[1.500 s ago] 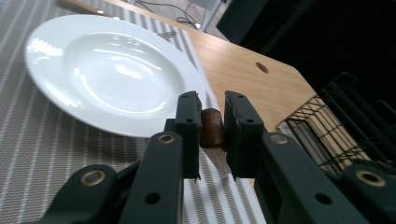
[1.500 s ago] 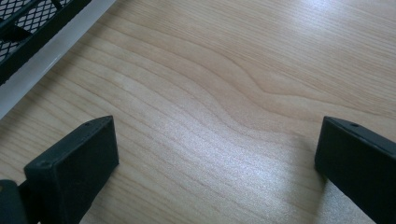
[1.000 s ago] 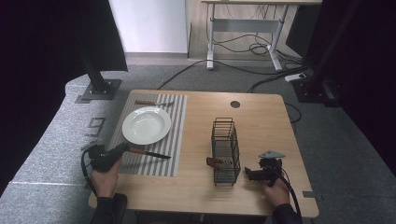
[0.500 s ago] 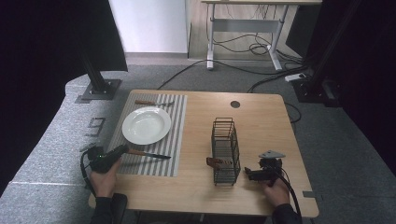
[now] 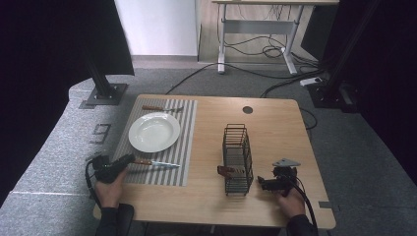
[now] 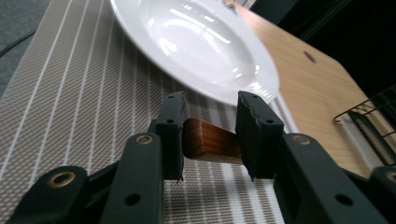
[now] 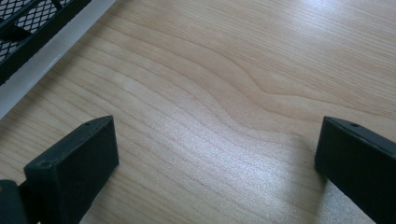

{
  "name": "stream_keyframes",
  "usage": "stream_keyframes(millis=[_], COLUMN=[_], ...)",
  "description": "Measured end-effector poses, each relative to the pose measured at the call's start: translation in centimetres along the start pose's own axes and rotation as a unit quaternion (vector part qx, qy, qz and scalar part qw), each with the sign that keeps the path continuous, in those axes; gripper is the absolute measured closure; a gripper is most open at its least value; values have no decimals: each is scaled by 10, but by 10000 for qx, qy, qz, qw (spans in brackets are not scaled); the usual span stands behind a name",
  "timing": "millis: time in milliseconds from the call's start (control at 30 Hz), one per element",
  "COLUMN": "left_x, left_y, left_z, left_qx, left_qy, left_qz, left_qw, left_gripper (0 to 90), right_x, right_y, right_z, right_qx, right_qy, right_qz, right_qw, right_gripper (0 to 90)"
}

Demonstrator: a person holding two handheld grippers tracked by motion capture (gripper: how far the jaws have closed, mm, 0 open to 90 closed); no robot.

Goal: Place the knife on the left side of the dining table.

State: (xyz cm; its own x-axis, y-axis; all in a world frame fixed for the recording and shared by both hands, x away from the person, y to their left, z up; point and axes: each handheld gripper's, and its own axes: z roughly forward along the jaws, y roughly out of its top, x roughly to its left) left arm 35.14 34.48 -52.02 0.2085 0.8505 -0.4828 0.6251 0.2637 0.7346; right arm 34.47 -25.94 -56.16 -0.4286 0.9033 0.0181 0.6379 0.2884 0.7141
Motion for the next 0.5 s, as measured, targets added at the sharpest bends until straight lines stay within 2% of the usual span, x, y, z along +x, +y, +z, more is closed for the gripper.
stream_keyframes(millis=[100,333,500], left_x=[4,10,10], left_y=[-2,-6,-5], left_z=[2,8,10], left_qx=[111,398,502], left_qy=[110,392,584], left_qz=[-42,14,195], left_qw=[9999,9984,9968], left_gripper=[622,602,603], right_x=[0,0,0], right_y=[0,0,0], right_z=[0,0,0], right_qx=[0,1,0], right_qy=[-1,-1,0], right_qz=[0,1,-1], right_qw=[10000,10000,10000], right_gripper=[0,0,0])
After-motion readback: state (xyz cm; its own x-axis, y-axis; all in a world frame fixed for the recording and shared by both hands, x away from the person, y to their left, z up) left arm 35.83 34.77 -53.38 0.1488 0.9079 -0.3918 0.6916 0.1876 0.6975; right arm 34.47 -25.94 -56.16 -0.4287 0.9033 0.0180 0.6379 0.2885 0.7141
